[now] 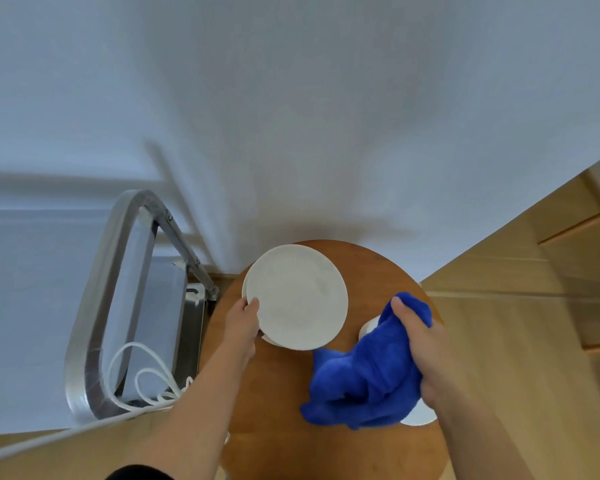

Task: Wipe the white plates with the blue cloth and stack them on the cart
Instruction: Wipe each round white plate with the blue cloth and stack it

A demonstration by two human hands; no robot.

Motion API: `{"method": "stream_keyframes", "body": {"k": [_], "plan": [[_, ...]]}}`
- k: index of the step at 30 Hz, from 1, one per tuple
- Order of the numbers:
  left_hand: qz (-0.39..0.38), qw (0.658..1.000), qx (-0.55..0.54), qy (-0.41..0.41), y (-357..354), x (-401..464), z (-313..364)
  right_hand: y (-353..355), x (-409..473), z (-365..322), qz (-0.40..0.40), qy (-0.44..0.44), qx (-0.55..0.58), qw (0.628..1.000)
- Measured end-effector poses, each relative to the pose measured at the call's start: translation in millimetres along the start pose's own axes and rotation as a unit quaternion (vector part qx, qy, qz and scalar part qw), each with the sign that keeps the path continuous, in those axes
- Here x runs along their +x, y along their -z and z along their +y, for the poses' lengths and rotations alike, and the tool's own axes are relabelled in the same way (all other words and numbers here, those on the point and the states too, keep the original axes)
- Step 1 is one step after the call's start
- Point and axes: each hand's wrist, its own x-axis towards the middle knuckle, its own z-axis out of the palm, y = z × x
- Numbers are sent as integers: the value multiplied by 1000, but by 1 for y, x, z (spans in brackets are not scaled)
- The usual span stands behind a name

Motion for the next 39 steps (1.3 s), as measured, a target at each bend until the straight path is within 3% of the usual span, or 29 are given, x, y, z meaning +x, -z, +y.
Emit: {"method": "stream_keyframes", "body": {"k": [5,9,12,15,17,19,21,22,23,28,32,39], "plan": [[-39,998,-33,-28,-2,-48,10,14,-12,-39,-22,20,75,997],[-71,987,-134,-43,-4,-93,20,17,-25,-73,-44,47,47,997],[-88,982,-163,-38,1,-120,26,19,-35,-105,-15,137,15,990],[-86,981,-174,-31,5,-142,30,5,-42,-120,72,274,8,959],[-91,979,-173,-51,8,-155,33,-12,-51,-111,89,376,-40,922],[-104,976,-172,-84,12,-164,37,-26,-53,-87,42,436,-251,863],[-101,975,-168,-105,20,-171,40,-26,-51,-56,-16,459,-529,714],[-91,976,-166,-106,24,-174,40,-22,-48,-43,-36,472,-591,653],[-77,978,-161,-105,28,-176,39,-17,-46,-35,-50,483,-614,623],[-46,980,-157,-112,30,-186,33,-8,-41,-30,-60,486,-631,602],[-28,975,-169,-145,27,-191,37,-4,-42,-30,-47,502,-605,616],[-5,973,-159,-168,26,-192,40,-1,-65,-4,-57,486,-497,717]]}}
